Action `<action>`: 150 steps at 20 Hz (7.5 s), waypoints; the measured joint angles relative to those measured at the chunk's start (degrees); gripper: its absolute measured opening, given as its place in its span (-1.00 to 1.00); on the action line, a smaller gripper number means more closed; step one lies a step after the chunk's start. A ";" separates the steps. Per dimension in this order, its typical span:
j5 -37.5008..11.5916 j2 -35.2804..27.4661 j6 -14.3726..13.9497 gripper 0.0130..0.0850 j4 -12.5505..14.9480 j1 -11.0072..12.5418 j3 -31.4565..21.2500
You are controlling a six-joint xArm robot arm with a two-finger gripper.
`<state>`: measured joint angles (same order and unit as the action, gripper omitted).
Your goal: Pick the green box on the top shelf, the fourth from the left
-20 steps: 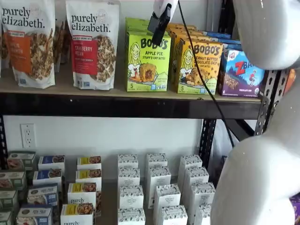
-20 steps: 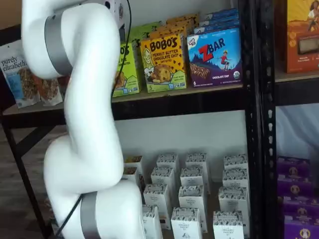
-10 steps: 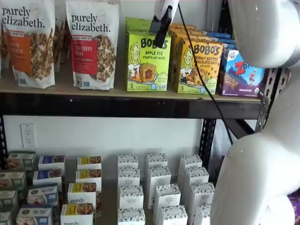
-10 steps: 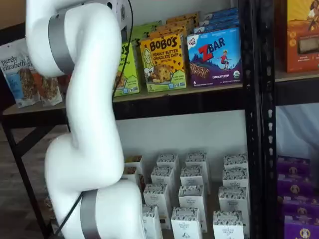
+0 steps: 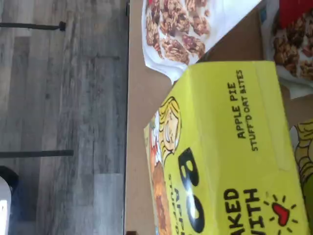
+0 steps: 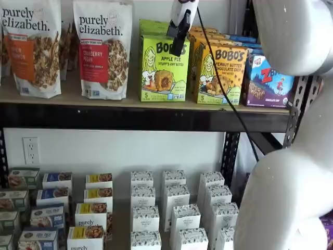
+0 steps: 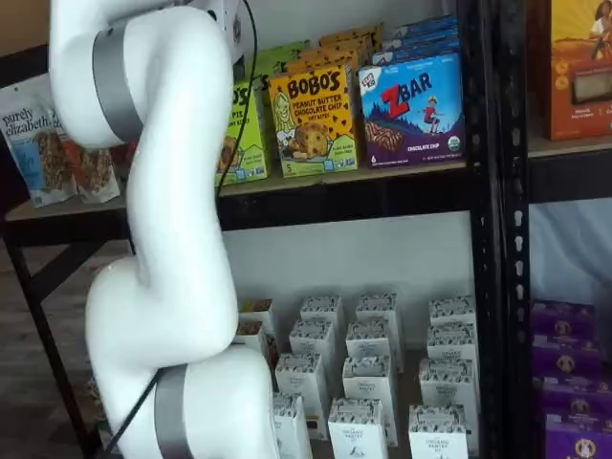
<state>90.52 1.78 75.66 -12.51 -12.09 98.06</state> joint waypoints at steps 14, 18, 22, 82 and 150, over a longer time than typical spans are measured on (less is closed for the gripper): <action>-3.07 1.42 -0.09 0.56 -0.05 -0.38 -2.99; -3.15 1.37 -0.11 0.33 -0.14 -0.41 -3.01; -1.63 0.63 -0.05 0.33 -0.09 -0.28 -1.86; 1.57 2.16 0.58 -0.56 -2.77 1.01 -1.88; 3.53 25.39 7.41 -0.56 -2.58 7.70 -26.74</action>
<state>94.05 27.18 83.07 -15.09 -4.40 71.32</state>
